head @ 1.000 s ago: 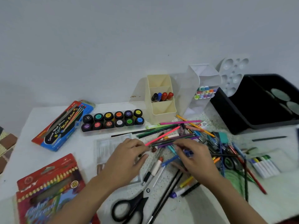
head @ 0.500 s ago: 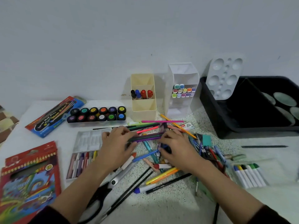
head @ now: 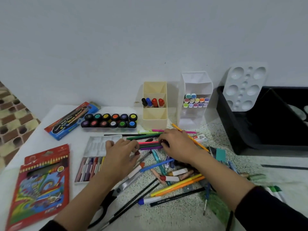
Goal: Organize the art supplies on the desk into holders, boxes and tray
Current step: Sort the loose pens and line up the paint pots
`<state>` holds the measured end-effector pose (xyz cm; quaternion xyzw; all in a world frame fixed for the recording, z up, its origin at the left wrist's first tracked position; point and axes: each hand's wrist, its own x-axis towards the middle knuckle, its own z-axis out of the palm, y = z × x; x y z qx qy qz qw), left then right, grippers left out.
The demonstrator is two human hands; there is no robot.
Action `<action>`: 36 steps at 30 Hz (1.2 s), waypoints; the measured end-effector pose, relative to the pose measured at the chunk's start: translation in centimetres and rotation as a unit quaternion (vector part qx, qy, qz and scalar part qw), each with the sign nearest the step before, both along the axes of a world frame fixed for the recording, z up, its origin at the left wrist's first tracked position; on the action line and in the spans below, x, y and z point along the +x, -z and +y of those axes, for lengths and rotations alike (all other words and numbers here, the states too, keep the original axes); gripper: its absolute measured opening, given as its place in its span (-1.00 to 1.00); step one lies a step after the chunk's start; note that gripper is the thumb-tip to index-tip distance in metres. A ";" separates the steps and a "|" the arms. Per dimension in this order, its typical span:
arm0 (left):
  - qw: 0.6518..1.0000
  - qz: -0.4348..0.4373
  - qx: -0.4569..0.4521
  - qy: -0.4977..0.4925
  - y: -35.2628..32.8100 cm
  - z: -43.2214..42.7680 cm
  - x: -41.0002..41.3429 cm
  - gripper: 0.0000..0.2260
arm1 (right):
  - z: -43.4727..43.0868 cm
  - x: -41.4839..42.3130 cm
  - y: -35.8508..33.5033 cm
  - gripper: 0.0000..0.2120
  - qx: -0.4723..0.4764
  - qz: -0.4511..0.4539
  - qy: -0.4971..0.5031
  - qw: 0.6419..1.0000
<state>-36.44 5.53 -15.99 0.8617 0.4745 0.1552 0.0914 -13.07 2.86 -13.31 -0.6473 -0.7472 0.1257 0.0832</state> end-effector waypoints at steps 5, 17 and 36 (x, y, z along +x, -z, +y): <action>1.000 -0.006 0.016 0.016 0.2 0.0 -0.4 -0.85 | 0.1 0.3 -0.6 -0.86 -0.039 0.011 -0.015 0.999; 0.966 -0.249 -0.045 0.056 -4.8 0.3 -1.4 -0.85 | -0.9 -1.3 -0.1 -0.81 -0.001 -0.021 0.041 0.999; 0.896 -0.364 -0.244 0.069 -4.2 -0.7 2.3 -0.89 | -4.5 -2.3 -1.1 -0.97 0.112 0.239 0.192 0.945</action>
